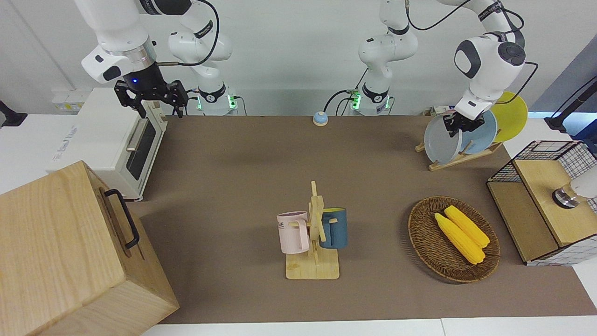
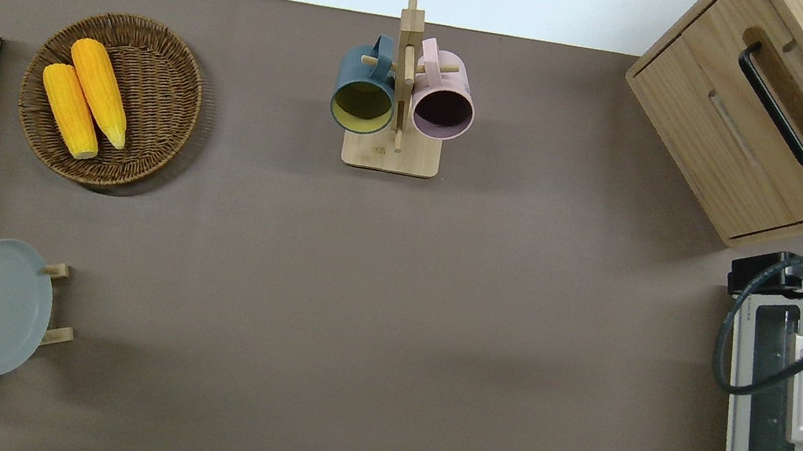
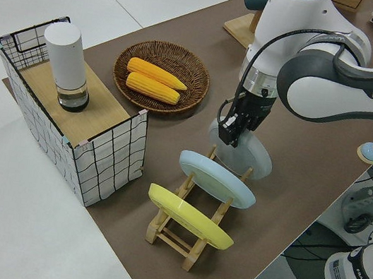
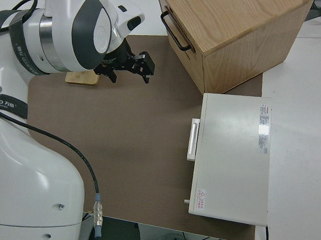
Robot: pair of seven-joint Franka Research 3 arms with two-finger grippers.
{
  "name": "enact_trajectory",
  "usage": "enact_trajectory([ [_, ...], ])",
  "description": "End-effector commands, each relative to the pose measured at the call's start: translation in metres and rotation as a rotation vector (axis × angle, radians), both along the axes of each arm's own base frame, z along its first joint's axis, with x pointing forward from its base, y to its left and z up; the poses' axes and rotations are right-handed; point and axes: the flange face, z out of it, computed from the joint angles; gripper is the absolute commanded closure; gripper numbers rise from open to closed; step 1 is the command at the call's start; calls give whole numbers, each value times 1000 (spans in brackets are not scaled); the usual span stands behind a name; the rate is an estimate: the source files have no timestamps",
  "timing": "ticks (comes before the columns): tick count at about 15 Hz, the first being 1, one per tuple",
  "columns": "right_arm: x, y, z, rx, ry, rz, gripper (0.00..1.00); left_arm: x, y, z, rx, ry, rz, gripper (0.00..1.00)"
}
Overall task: Pick gray plate from low plate rack and place it on table with left arm
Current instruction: 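Lift the gray plate out of the rack with the left gripper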
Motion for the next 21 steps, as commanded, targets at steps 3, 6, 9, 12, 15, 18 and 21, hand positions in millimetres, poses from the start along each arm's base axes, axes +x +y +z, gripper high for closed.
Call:
enact_trajectory([
  [3, 0, 1, 1, 4, 3, -3, 17, 8, -38, 59, 42, 34, -25, 1000],
  [6, 0, 1, 1, 4, 3, -3, 17, 10, -59, 89, 67, 53, 4, 1000],
  [9, 0, 1, 1, 4, 3, -3, 17, 5, -74, 104, 72, 60, 33, 1000],
  [12, 0, 1, 1, 4, 3, -3, 17, 1, -85, 104, -10, 79, 48, 1000],
  [15, 0, 1, 1, 4, 3, -3, 17, -3, -97, 105, -102, 92, 62, 1000],
  [18, 0, 1, 1, 4, 3, -3, 17, -4, -119, 104, -200, 93, 57, 1000],
  [21, 0, 1, 1, 4, 3, -3, 17, -5, -128, 98, -281, 102, 77, 1000],
])
